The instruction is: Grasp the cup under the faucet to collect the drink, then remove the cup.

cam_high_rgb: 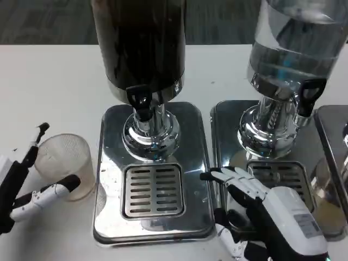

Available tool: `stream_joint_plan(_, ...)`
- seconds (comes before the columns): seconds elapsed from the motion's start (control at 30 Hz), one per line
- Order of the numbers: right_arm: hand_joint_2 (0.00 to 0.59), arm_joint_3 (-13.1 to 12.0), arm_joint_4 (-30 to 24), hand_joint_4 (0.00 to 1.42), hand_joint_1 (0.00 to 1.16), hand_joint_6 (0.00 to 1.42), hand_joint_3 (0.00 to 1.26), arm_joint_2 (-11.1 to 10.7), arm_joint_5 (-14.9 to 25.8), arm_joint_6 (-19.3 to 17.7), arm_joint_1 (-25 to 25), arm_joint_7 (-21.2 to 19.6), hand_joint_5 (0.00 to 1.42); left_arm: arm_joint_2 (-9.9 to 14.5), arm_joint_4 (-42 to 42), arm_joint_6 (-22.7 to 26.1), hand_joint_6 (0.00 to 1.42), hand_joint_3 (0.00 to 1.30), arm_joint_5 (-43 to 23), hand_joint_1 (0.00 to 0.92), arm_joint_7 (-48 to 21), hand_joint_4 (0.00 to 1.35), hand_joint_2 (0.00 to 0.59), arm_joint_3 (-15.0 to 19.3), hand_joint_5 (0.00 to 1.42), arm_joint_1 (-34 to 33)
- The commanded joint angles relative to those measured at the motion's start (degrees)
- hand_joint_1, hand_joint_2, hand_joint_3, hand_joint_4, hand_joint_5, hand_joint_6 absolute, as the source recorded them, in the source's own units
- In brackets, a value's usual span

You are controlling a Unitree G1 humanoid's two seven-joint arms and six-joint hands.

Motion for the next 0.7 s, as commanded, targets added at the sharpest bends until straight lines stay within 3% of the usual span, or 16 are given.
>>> stream_joint_plan(0.03, 0.550, 0.0, -0.1, 0.17, 0.57, 0.30, 0.25, 0.1, 0.2, -0.2, 0.2, -0.3, 0.13, 1.2, 1.0, 0.7, 0.04, 0.00, 1.2, 0.000, 0.0, 0.00, 0.015, -1.2, 0.06, -0.9)
stream_joint_plan(0.7, 0.557, -0.2, 0.6, 0.18, 0.57, 0.30, 0.25, 0.7, 1.0, 0.0, -0.2, -0.3, 0.13, 0.8, 2.6, 5.2, 0.08, 0.00, 4.0, 0.048, 4.0, 0.00, 0.014, -4.4, 0.09, -3.5)
